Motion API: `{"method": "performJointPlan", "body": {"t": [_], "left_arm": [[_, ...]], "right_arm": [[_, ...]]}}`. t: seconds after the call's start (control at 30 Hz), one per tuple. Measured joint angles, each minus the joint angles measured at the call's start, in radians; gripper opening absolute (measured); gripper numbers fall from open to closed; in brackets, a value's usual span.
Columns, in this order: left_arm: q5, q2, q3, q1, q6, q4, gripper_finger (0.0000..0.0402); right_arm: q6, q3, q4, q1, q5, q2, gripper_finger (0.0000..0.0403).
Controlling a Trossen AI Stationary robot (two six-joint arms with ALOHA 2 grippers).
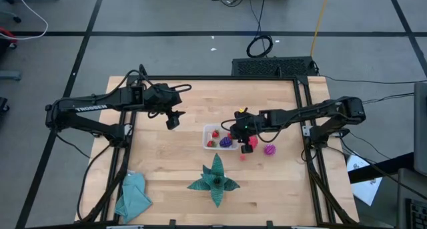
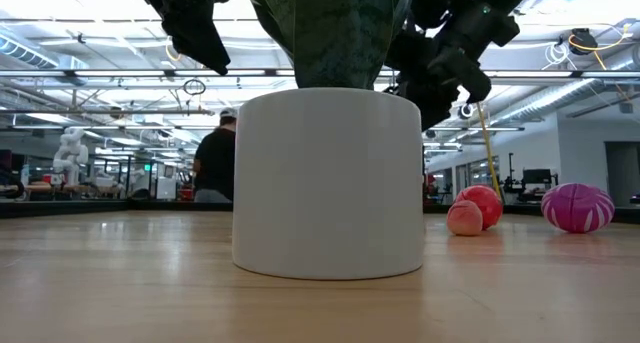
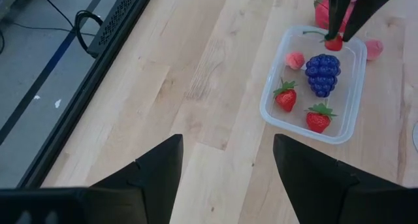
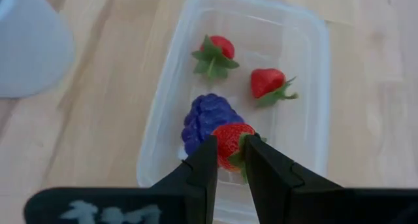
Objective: Pick and placing Produce into tupperware
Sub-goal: Put the red cherry into the transparent bin
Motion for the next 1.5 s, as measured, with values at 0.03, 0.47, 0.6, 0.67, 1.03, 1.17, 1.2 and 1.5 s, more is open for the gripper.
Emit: {"method": "performJointPlan", "body": {"t": [0.03, 0.47, 0.6, 0.67, 1.03, 1.17, 1.2, 1.5], "left_arm": [[0.0, 0.0, 0.0, 0.0, 0.002, 0.0, 0.0244], [0.004, 0.0, 0.0, 0.0, 0.007, 0.0, 0.0244], [0.004, 0.0, 0.0, 0.0, 0.007, -0.001, 0.0244], [0.005, 0.0, 0.0, 0.0, 0.006, -0.001, 0.0244], [0.007, 0.0, 0.0, -0.016, 0.005, -0.006, 0.0244], [0.007, 0.0, 0.0, -0.023, 0.006, -0.007, 0.0244], [0.007, 0.0, 0.0, -0.025, 0.006, -0.007, 0.0244], [0.007, 0.0, 0.0, -0.024, 0.006, -0.008, 0.0244]], "right_arm": [[0.001, 0.0, 0.007, 0.0, -0.002, -0.001, 0.0065], [0.027, -0.001, 0.018, -0.002, -0.055, 0.018, 0.0065], [0.026, -0.002, 0.02, -0.002, -0.055, 0.034, 0.0065], [0.026, -0.002, 0.015, -0.002, -0.055, 0.04, 0.0065], [0.004, -0.001, 0.015, -0.01, -0.054, 0.069, 0.0065], [0.0, -0.001, 0.017, -0.022, -0.053, 0.069, 0.0068], [0.0, -0.001, 0.017, -0.025, -0.053, 0.069, 0.0071], [-0.008, -0.001, 0.007, -0.029, -0.053, 0.069, 0.0108]]}}
